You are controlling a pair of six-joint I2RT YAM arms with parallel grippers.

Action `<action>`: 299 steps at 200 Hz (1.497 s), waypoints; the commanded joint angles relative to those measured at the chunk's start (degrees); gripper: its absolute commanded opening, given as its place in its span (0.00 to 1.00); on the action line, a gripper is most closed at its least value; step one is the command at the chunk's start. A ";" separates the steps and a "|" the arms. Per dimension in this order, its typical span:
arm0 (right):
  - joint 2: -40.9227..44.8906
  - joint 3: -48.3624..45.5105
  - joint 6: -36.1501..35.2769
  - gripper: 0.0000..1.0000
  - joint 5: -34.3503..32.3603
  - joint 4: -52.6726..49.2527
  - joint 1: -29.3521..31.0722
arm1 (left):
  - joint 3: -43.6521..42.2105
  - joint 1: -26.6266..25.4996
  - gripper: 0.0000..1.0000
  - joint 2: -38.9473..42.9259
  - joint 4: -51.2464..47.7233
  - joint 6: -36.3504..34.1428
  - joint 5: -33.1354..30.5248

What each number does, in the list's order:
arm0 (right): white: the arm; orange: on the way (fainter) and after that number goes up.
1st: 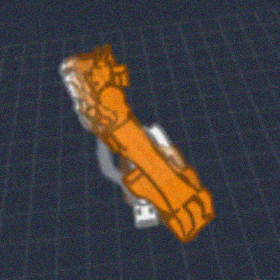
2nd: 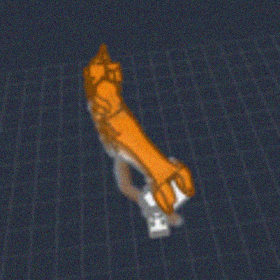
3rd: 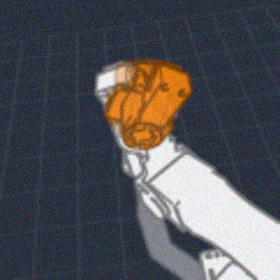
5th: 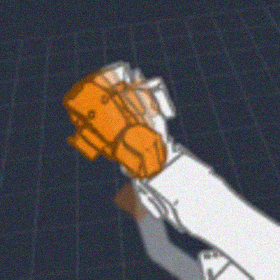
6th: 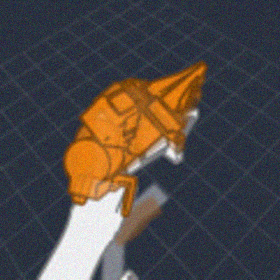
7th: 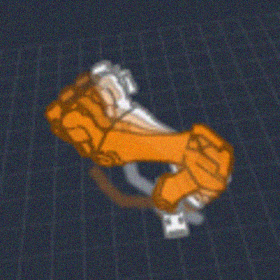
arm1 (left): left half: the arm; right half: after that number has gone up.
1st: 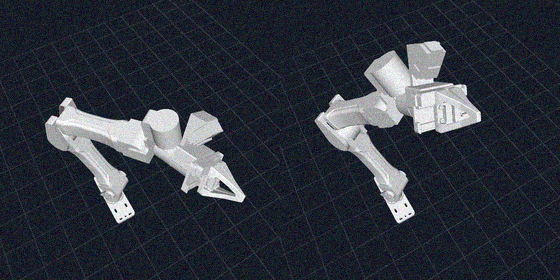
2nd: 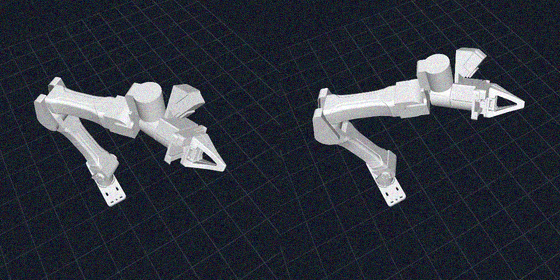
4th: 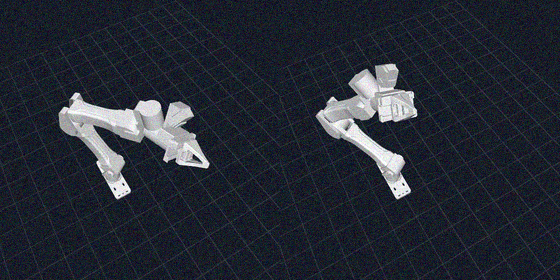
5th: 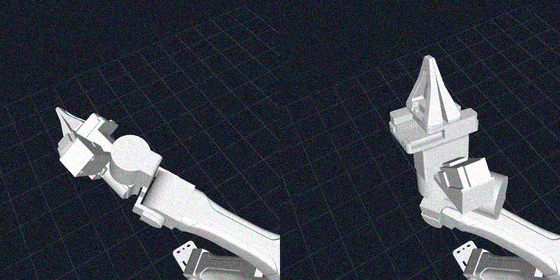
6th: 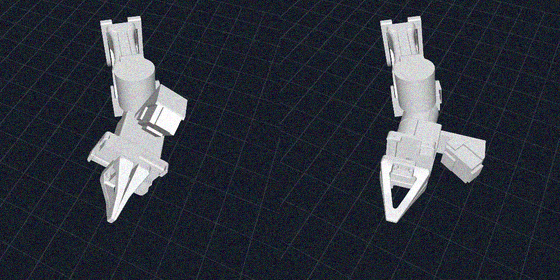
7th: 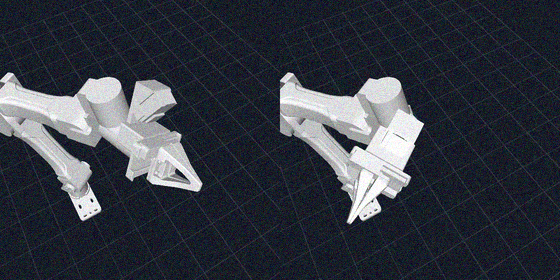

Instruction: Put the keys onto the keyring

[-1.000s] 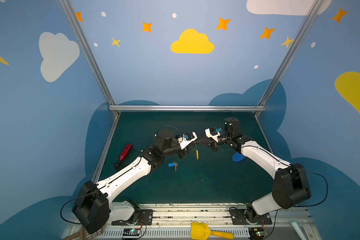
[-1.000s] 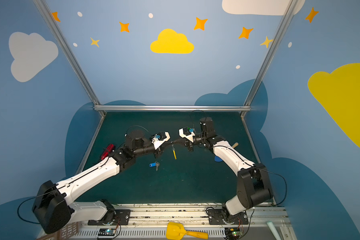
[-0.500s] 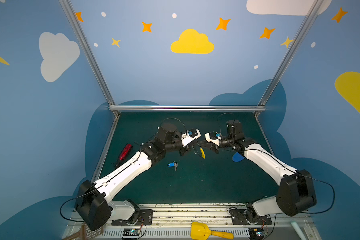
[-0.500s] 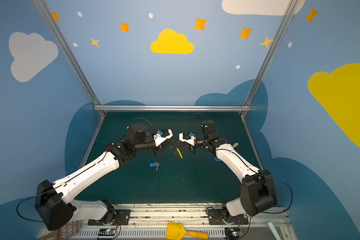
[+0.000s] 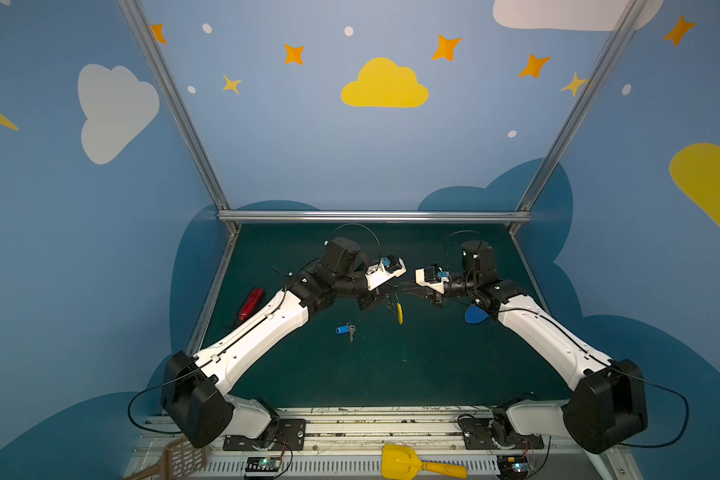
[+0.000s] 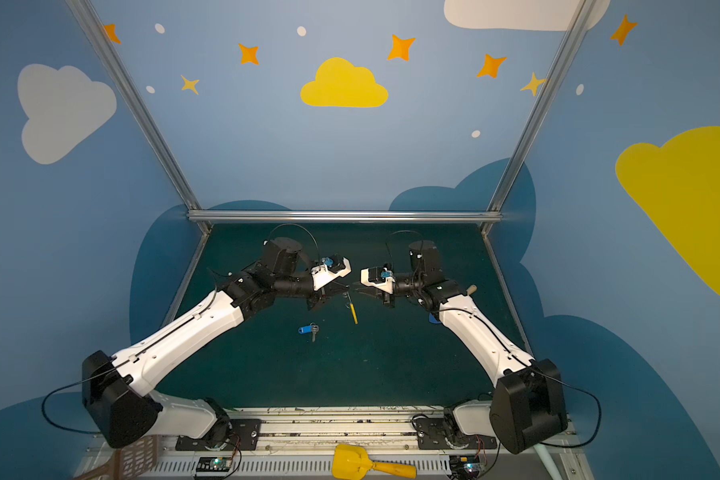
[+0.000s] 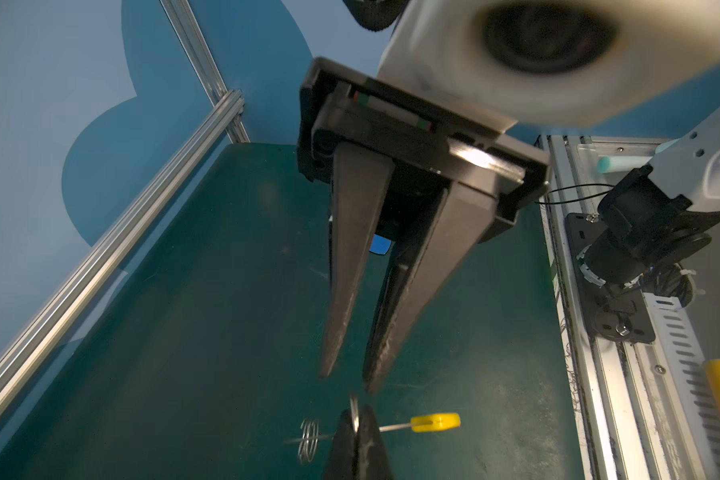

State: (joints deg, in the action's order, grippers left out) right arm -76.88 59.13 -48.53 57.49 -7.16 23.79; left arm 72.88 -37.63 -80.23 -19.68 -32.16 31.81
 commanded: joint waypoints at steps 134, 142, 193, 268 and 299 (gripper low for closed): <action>-3.36 1.58 9.79 0.17 9.18 2.63 -0.70 | -11.62 0.19 0.04 6.06 20.25 0.43 3.59; -3.49 1.68 10.27 0.16 9.93 3.00 -0.69 | -11.57 0.18 0.04 5.96 20.38 0.48 3.93; -3.18 1.51 10.30 0.15 12.18 2.56 -0.85 | -11.97 0.19 0.04 6.12 20.82 -0.26 2.91; -3.80 1.60 11.14 0.00 12.98 3.39 -0.73 | -12.76 0.12 0.04 6.49 21.36 -0.27 2.37; -3.61 1.83 9.86 0.00 12.11 2.24 -0.81 | -12.48 0.10 0.04 6.25 19.66 -0.80 2.12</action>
State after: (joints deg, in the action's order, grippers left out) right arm -80.34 59.72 -37.95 68.60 -4.25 22.98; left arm 60.40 -37.63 -75.18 0.58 -32.40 34.13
